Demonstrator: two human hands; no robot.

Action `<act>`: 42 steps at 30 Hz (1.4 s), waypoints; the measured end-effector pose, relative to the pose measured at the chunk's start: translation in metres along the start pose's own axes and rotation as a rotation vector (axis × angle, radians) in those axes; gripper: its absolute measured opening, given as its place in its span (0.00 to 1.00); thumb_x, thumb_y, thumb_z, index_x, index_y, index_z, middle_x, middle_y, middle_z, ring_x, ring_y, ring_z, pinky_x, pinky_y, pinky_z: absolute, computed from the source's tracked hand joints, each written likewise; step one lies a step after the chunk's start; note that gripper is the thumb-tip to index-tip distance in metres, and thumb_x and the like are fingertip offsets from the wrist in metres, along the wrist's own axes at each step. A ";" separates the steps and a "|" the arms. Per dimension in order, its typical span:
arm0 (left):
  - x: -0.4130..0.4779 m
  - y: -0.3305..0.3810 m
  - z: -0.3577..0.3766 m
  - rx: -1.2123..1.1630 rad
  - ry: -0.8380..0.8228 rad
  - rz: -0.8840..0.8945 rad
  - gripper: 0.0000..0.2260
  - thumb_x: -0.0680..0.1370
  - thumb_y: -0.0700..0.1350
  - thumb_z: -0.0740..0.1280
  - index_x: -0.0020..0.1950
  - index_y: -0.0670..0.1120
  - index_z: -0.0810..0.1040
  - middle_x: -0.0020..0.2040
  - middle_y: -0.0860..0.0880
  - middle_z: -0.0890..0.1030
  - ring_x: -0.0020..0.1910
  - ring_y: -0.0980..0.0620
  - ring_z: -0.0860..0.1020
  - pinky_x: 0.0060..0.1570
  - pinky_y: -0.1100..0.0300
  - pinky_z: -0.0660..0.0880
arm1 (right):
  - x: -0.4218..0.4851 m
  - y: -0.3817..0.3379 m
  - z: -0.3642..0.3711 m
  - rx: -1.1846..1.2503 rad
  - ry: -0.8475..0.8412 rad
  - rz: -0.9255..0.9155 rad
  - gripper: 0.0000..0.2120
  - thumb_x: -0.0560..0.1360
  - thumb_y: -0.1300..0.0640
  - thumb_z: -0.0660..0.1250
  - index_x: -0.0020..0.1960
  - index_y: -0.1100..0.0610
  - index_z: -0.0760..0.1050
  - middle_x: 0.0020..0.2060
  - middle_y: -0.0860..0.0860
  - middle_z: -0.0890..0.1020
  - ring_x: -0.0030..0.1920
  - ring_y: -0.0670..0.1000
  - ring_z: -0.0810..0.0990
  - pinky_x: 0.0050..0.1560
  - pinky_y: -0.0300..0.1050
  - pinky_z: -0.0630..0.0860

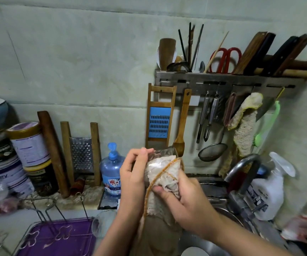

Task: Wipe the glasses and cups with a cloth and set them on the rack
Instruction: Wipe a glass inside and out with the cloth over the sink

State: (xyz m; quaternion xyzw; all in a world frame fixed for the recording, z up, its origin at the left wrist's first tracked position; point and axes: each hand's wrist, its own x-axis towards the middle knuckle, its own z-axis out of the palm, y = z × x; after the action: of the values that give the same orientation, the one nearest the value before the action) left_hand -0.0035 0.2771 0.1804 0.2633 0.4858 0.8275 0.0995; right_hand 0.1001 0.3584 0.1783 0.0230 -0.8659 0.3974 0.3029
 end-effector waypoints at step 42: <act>-0.028 0.014 -0.010 -0.060 -0.031 0.240 0.19 0.75 0.64 0.63 0.55 0.50 0.78 0.59 0.44 0.81 0.58 0.49 0.80 0.54 0.59 0.77 | -0.003 -0.037 -0.018 -0.057 -0.191 -0.057 0.17 0.78 0.53 0.65 0.65 0.46 0.68 0.57 0.43 0.81 0.57 0.40 0.79 0.60 0.37 0.73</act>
State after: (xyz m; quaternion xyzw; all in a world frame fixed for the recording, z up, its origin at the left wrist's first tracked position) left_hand 0.0157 0.2509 0.1790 0.3292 0.4243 0.8434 0.0151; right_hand 0.1225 0.3451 0.2104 0.0767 -0.9009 0.3597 0.2305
